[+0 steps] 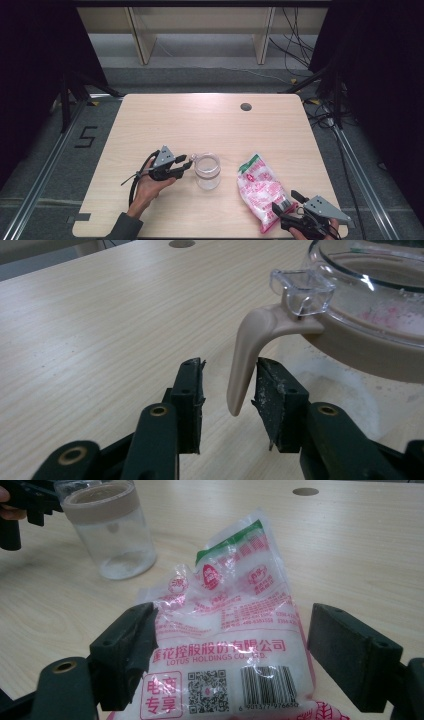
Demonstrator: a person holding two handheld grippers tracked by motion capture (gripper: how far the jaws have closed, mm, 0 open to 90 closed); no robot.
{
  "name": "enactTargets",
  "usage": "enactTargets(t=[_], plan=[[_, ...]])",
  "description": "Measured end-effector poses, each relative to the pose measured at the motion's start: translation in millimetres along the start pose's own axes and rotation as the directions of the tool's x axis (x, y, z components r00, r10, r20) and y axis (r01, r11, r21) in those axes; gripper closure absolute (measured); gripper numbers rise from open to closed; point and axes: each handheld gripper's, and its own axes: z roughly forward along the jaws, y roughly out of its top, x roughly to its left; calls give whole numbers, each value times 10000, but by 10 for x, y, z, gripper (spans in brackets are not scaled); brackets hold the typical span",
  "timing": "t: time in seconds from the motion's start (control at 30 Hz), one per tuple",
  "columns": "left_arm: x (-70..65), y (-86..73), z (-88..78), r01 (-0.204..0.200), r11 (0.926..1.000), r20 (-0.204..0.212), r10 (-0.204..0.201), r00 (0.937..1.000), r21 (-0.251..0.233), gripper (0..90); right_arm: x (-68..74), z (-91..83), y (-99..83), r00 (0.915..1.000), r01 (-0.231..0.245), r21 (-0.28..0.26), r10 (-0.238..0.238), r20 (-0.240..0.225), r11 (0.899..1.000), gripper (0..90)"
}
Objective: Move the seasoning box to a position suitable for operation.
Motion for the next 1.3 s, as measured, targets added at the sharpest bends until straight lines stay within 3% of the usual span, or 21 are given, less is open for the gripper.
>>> enactTargets(t=[0.03,0.13,0.17,0.2,0.27,0.3,0.37,0.43,0.53,0.57,0.63,0.67,0.8,0.87,0.93,1.0,1.03,1.1,1.17,1.27,1.3], plan=[[-2,5,20,17,10000,116,-16,9999,-51,665,-11,13,-5,9998,186,-127,-187,-29,9997,208],[-16,28,85,-57,9999,100,58,9999,-92,689,-4,17,0,9995,32,-172,-37,-304,9998,207],[-3,40,111,-224,9995,262,229,9994,-208,695,-14,16,0,9993,385,-229,-385,-32,9990,207],[0,51,129,-277,9995,355,282,9990,-166,695,-14,16,0,9993,385,-229,-385,-32,9990,207],[-24,54,172,-368,9993,243,369,9990,-44,762,-17,7,3,9988,476,-179,-477,-63,9987,207],[-18,60,181,-709,9975,151,709,9974,-8,762,-11,7,4,9992,385,-165,-386,-88,9991,207],[-17,53,185,-600,9982,39,600,9982,-63,802,-10,25,0,9994,245,-366,-254,-229,9990,207],[-24,44,169,-754,9971,48,755,9971,-14,815,-6,6,-3,9998,161,-156,-163,-105,9997,207],[-54,33,115,-978,9951,-98,979,9951,124,812,-20,18,3,9992,350,-374,-357,-186,9987,207],[-74,15,100,-689,9976,-97,690,9976,62,811,-15,19,0,9994,288,-369,-295,-190,9989,207],[-85,-14,58,-528,9986,6,528,9986,7,805,-14,3,0,9994,312,-114,-314,-158,9994,206],[-86,-21,39,-620,9981,-7,620,9981,38,800,-22,11,0,9988,481,-285,-483,-69,9984,206],[-123,-58,-46,-789,9968,47,789,9969,87,789,-16,10,-3,9991,403,-116,-404,-85,9991,206],[-141,-82,-84,-656,9978,75,655,9978,98,784,-18,7,4,9988,480,-190,-482,-80,9987,206],[-157,-87,-107,-604,9981,101,603,9981,118,780,15,0,1,9998,81,-48,-82,-158,10000,206],[-176,-96,-132,-615,9980,163,612,9980,161,776,-17,11,0,9983,571,-163,-573,-93,9982,205],[-192,-104,-149,-672,9976,164,669,9976,183,774,7,6,0,9994,231,-84,-233,-252,9997,206],[-217,-112,-185,-817,9964,256,811,9964,227,767,-12,10,8,9987,454,-201,-458,-221,9988,205],[-238,-132,-212,-694,9974,300,688,9972,201,762,-21,8,-1,9985,532,-156,-534,-121,9985,204],[-252,-155,-243,-578,9981,320,572,9979,194,759,-2,6,4,9991,342,-136,-345,-238,9993,204],[-256,-155,-243,-625,9980,367,620,9974,125,758,-13,11,8,9980,573,-196,-578,-242,9982,204]])
